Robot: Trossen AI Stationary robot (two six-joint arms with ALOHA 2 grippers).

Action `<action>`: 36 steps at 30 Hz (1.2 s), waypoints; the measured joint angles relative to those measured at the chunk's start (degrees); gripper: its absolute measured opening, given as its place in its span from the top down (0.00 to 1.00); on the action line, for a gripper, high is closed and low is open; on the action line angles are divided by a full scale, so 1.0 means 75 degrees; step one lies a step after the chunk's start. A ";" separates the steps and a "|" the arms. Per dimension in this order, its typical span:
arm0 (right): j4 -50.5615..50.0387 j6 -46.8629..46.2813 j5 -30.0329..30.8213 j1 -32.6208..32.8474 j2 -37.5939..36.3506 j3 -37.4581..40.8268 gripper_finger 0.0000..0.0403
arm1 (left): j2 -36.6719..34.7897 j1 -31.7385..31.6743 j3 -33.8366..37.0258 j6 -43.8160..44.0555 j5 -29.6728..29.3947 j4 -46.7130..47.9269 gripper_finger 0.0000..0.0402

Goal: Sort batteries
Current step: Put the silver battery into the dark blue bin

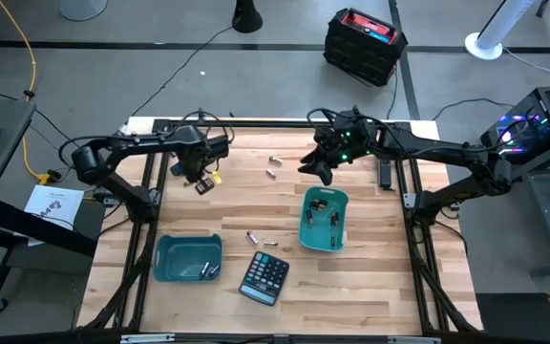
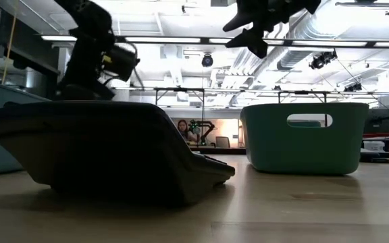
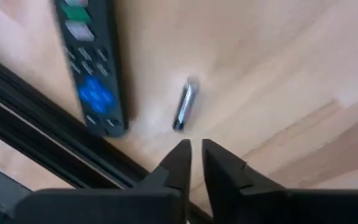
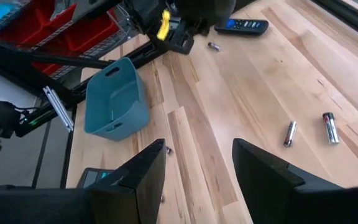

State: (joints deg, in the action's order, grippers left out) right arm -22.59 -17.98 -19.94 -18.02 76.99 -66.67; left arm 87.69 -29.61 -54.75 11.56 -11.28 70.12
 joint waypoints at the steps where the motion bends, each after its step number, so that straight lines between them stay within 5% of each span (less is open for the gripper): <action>1: 0.0054 -0.0002 0.0003 0.0000 0.0000 0.0000 0.55 | -0.0001 -0.0002 0.0159 0.0068 0.0087 -0.0006 0.89; 14: 0.0348 -0.0465 0.0067 0.0006 0.0000 0.0000 0.55 | 0.0049 -0.0050 0.0992 -0.0242 -0.0138 -0.1139 0.53; 24: 0.0365 -0.0828 0.0236 0.0009 0.0000 0.0000 0.55 | 0.0997 -0.0314 0.0992 -0.0790 0.0612 -0.1492 0.49; 28: 0.0365 -0.0885 0.0399 0.0009 0.0000 0.0000 0.55 | 0.1481 -0.0286 0.0927 -0.0849 0.1034 -0.1429 0.56; 33: 0.0365 -0.0941 0.0440 0.0009 0.0000 0.0000 0.55 | 0.1355 -0.0065 0.0953 -0.0805 0.1100 -0.1323 0.92; 36: 0.0360 -0.0938 0.0455 0.0009 0.0000 0.0000 0.55 | 0.0717 0.0036 0.0866 -0.0495 0.1038 -0.1180 0.95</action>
State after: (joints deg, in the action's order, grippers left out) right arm -19.89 -25.02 -16.53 -17.96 76.99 -66.67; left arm 93.06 -29.34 -48.25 7.84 -3.49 61.28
